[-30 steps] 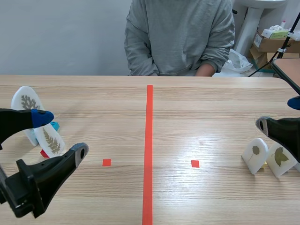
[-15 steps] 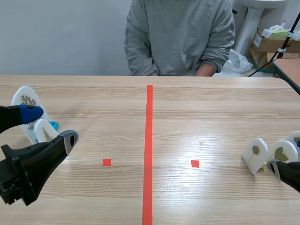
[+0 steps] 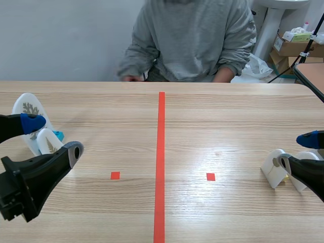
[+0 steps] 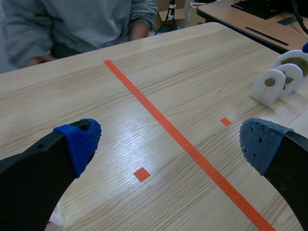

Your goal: Do the leaf sorting experiment

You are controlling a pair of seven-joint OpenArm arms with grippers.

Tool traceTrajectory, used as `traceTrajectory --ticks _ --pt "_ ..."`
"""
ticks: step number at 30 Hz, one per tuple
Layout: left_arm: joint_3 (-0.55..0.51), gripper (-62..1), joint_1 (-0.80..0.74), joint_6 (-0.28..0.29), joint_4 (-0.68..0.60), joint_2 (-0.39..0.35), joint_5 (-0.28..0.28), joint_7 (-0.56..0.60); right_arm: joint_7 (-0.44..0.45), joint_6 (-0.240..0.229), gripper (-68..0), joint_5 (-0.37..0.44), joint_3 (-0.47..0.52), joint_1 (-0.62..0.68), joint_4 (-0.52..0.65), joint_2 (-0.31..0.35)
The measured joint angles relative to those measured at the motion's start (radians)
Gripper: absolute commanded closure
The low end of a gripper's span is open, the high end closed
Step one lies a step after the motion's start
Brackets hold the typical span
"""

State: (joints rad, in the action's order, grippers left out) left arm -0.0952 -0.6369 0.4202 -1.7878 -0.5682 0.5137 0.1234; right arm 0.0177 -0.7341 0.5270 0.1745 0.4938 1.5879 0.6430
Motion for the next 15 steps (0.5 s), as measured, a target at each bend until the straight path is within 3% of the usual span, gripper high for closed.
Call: traceTrajectory --ticks 15 --pt "0.000 -62.0 0.000 0.000 0.000 0.000 0.000 -0.001 -0.003 0.000 -40.0 0.000 0.000 0.000 0.000 0.000"
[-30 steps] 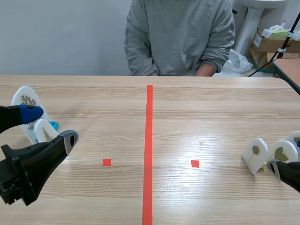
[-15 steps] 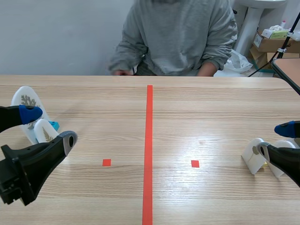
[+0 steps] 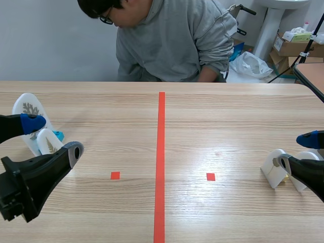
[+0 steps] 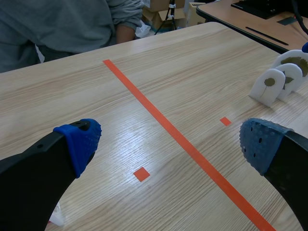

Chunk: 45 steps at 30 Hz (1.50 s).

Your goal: Do the leaf sorting experiment

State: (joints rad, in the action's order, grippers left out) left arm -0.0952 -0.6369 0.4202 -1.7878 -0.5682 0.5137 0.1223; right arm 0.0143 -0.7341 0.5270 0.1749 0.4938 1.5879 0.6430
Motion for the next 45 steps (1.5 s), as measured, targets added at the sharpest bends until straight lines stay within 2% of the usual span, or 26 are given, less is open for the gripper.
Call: traceTrajectory --ticks 6,12,17,25,33,38,45 --pt "0.000 -62.0 0.000 0.000 0.000 0.000 0.001 -0.008 0.000 0.000 -52.8 0.000 0.000 0.000 0.000 0.000" --pt "0.000 -62.0 0.000 0.000 0.000 0.000 0.045 -0.042 0.000 0.000 -55.7 0.000 0.000 -0.001 0.000 0.000" --pt "0.000 -62.0 0.000 0.000 0.000 0.000 0.045 -0.045 0.000 0.000 -67.6 -0.022 0.000 -0.033 0.000 0.000" --pt "0.000 -62.0 0.000 0.000 0.000 0.000 0.045 -0.047 0.054 0.000 -67.9 -0.026 0.000 -0.039 0.000 0.000" --pt "0.000 -62.0 0.000 0.000 0.000 0.000 0.037 -0.047 0.073 0.000 -67.9 -0.102 0.000 -0.039 0.000 0.000" --pt "0.000 -62.0 0.000 0.000 0.000 0.000 0.037 -0.047 0.117 0.000 -67.9 -0.105 0.000 -0.039 0.000 0.000" --pt "0.000 -62.0 0.000 0.000 0.000 0.000 0.037 -0.047 0.120 0.000 -67.9 -0.105 0.000 -0.039 0.000 0.000"
